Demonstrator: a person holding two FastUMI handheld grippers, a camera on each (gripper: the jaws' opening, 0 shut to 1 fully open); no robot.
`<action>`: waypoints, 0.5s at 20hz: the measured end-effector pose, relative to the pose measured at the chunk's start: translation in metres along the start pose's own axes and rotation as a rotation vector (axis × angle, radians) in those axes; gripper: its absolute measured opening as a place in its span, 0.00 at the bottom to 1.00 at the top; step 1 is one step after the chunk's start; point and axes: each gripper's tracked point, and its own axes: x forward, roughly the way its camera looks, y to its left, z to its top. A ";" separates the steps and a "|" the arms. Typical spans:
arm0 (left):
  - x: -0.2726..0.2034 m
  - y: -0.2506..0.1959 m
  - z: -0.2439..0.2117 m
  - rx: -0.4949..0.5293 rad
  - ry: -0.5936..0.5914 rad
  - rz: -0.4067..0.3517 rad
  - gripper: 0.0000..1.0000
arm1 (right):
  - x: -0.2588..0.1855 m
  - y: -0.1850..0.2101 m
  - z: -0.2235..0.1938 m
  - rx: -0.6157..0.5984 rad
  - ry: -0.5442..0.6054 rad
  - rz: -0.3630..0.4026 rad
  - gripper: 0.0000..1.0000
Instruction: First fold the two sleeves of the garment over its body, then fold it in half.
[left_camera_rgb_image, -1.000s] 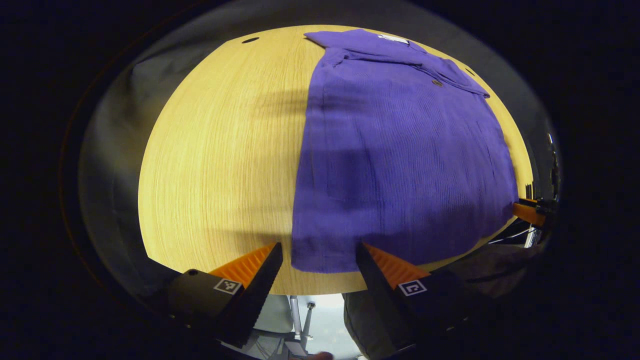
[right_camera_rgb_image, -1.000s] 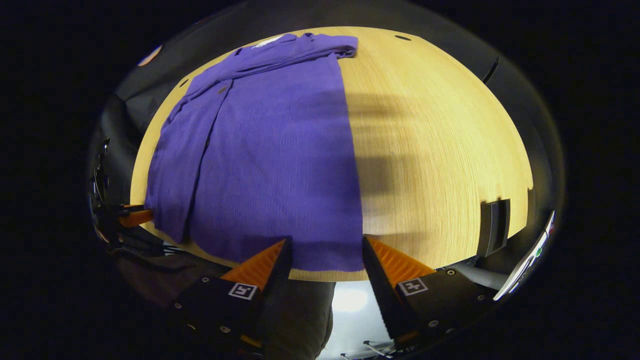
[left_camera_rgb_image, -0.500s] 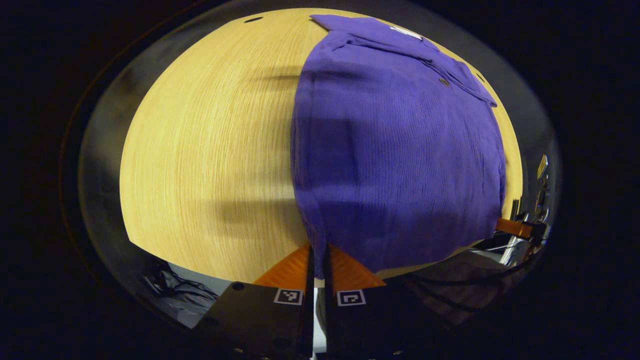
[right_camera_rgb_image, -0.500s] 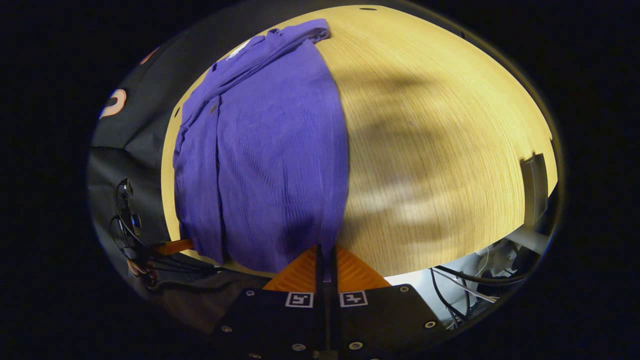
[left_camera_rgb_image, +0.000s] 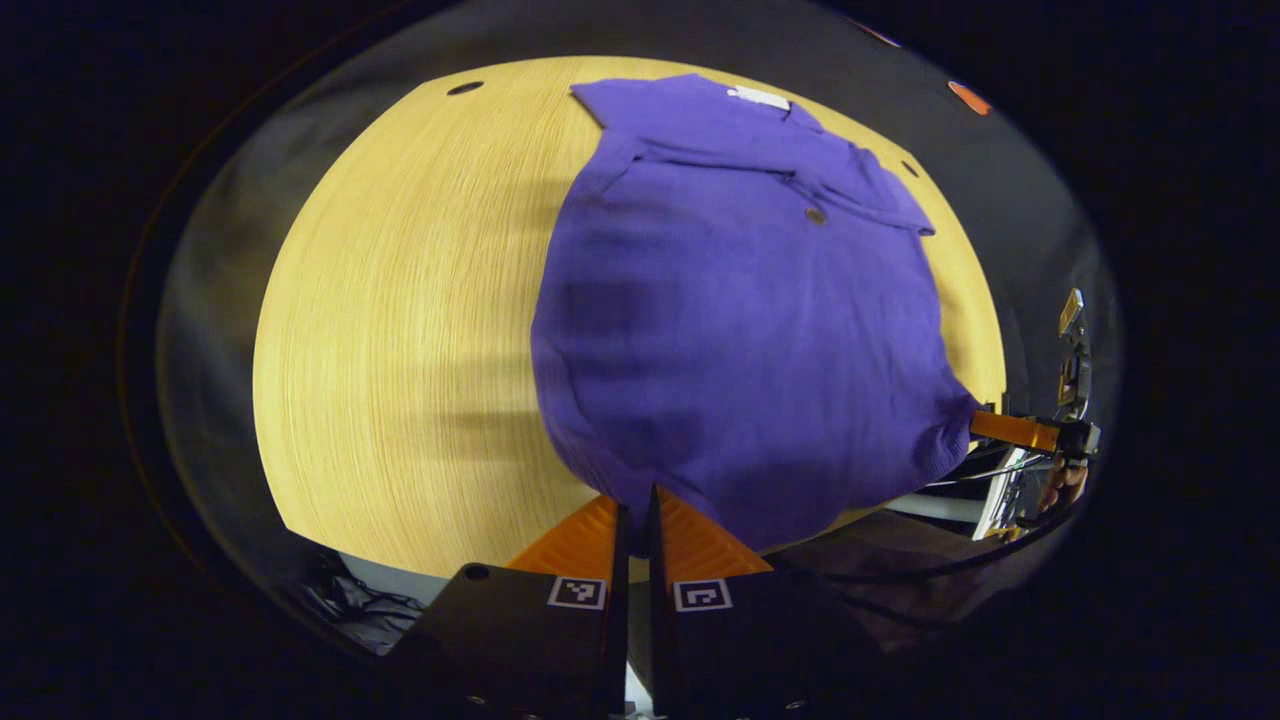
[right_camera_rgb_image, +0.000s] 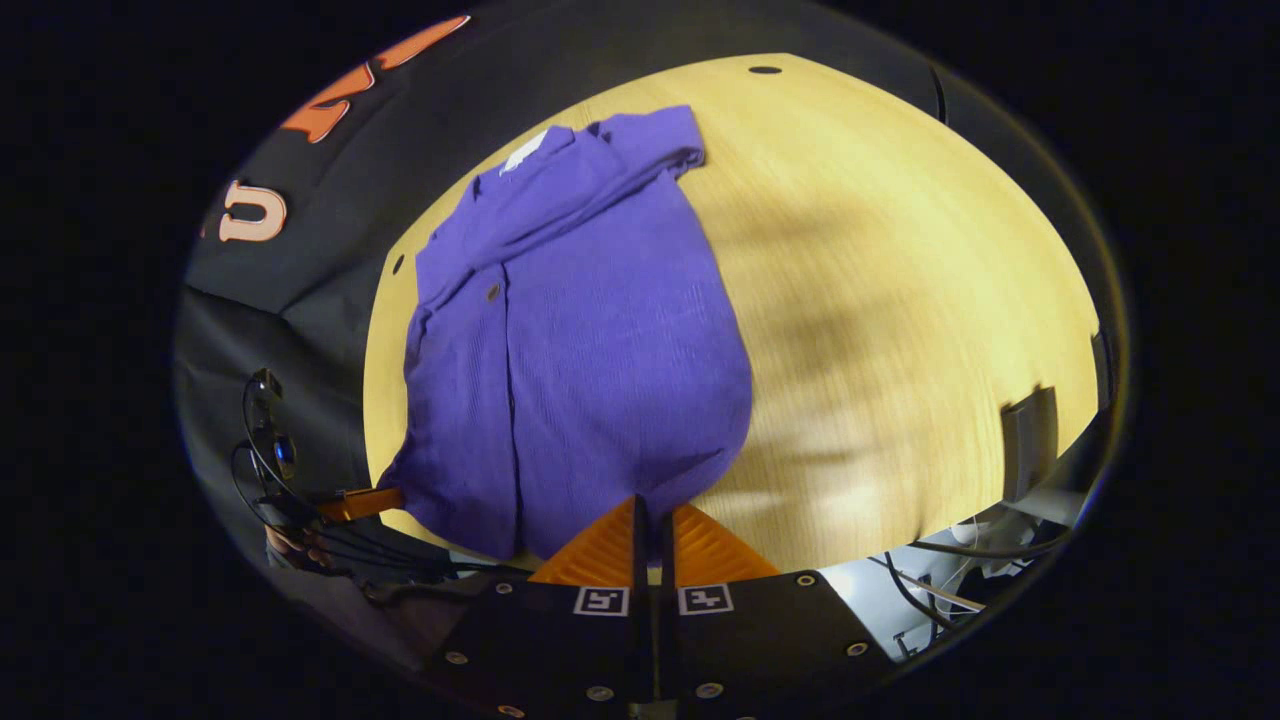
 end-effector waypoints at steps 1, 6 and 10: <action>-0.005 -0.003 0.007 0.010 -0.020 -0.012 0.10 | -0.005 0.005 0.009 0.002 -0.021 0.010 0.03; -0.024 -0.005 0.051 0.078 -0.076 -0.043 0.11 | -0.023 0.034 0.049 -0.027 -0.117 0.022 0.04; -0.037 -0.010 0.085 0.109 -0.103 -0.087 0.11 | -0.040 0.062 0.086 -0.052 -0.202 0.024 0.03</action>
